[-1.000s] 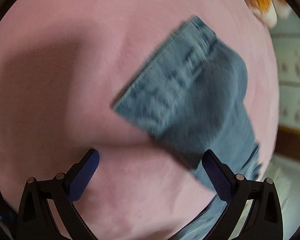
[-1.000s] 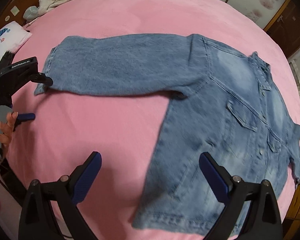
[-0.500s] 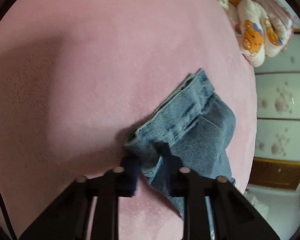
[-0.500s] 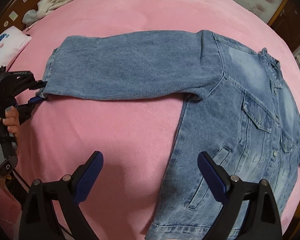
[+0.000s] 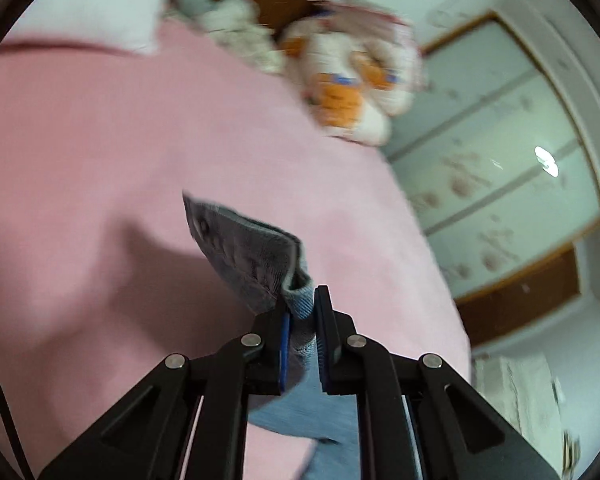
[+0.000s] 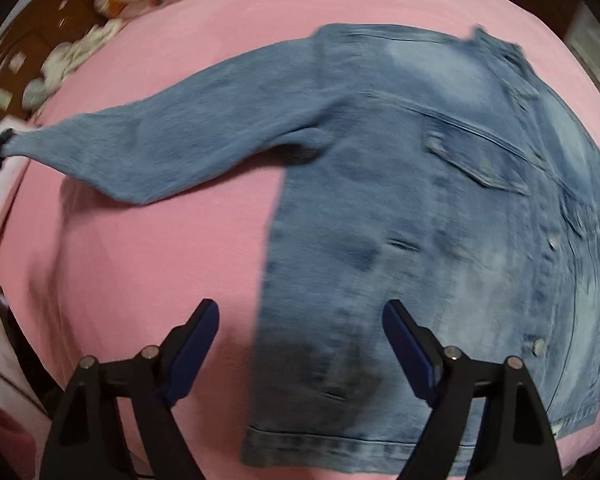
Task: Fold large clothes
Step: 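Lift the sleeve with the left gripper and fold it across the jacket body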
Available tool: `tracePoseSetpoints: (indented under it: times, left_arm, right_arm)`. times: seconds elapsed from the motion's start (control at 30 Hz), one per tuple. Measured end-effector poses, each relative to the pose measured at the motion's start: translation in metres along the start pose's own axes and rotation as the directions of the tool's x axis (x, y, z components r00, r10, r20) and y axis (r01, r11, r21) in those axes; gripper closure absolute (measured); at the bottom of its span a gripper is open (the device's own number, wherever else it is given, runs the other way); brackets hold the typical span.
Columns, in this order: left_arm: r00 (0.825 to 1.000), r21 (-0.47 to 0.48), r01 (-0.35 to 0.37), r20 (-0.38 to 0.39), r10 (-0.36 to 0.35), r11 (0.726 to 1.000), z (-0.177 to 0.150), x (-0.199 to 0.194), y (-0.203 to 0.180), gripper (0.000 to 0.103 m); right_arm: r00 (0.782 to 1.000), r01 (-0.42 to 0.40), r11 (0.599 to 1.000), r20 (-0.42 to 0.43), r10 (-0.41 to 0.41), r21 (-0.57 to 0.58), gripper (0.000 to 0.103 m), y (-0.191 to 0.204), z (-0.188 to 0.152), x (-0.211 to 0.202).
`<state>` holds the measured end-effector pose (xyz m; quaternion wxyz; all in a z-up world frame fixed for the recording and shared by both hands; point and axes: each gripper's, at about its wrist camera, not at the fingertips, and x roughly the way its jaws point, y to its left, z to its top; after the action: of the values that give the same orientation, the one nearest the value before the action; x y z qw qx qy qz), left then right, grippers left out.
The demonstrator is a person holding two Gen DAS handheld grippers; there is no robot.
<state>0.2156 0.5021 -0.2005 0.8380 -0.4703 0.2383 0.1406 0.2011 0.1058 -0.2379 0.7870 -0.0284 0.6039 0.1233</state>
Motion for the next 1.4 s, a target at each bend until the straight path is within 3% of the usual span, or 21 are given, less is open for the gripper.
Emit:
tracePoseSetpoints:
  times: [0.13, 0.33, 0.47, 0.63, 0.73, 0.8, 0.9, 1.0, 1.17, 1.3, 1.4]
  left_arm:
    - [0.994, 0.135, 0.106, -0.008, -0.106, 0.985, -0.025, 0.01, -0.092, 0.095]
    - [0.972, 0.298, 0.232, -0.101, -0.211, 0.926, -0.094, 0.027, -0.205, 0.095]
    - [0.947, 0.322, 0.309, -0.195, -0.257, 0.895, -0.152, 0.055, -0.262, 0.095]
    - [0.895, 0.31, 0.397, -0.34, -0.29, 0.864, -0.232, 0.1, -0.315, 0.096]
    - [0.866, 0.341, 0.389, -0.452, -0.213, 0.856, -0.283, 0.124, -0.33, 0.096]
    - [0.843, 0.371, 0.346, -0.525, -0.112, 0.862, -0.309, 0.141, -0.333, 0.096]
    - [0.82, 0.431, 0.256, -0.57, 0.042, 0.865, -0.341, 0.138, -0.312, 0.094]
    - [0.798, 0.487, 0.173, -0.579, 0.168, 0.856, -0.344, 0.135, -0.285, 0.08]
    - [0.773, 0.599, 0.029, -0.521, 0.362, 0.8, -0.33, 0.136, -0.241, 0.05]
    - [0.764, 0.635, -0.061, -0.467, 0.446, 0.77, -0.311, 0.125, -0.199, 0.032]
    - [0.739, 0.646, -0.126, -0.445, 0.505, 0.753, -0.298, 0.116, -0.173, 0.03]
  right_arm:
    - [0.998, -0.038, 0.997, 0.049, 0.035, 0.065, 0.022, -0.044, -0.004, -0.019]
    - [0.984, -0.06, 0.991, 0.174, 0.038, 0.12, 0.022, -0.119, -0.006, -0.057]
    - [0.966, -0.072, 0.981, 0.256, 0.023, 0.181, 0.022, -0.171, -0.007, -0.079]
    - [0.955, -0.051, 0.966, 0.294, -0.027, 0.253, 0.022, -0.233, -0.006, -0.088]
    - [0.959, -0.023, 0.959, 0.278, -0.059, 0.284, 0.022, -0.268, -0.009, -0.083]
    - [0.963, -0.018, 0.952, 0.26, -0.065, 0.304, 0.022, -0.288, -0.011, -0.078]
    - [0.971, -0.035, 0.943, 0.234, -0.046, 0.331, 0.022, -0.31, -0.012, -0.068]
    - [0.978, -0.094, 0.928, 0.207, 0.018, 0.361, 0.023, -0.324, -0.012, -0.056]
    - [0.963, -0.253, 0.872, 0.193, 0.187, 0.42, 0.043, -0.324, -0.008, -0.032]
    - [0.923, -0.385, 0.799, 0.209, 0.324, 0.463, 0.052, -0.308, 0.003, -0.013]
    - [0.906, -0.421, 0.758, 0.192, 0.378, 0.499, 0.057, -0.291, 0.01, 0.004]
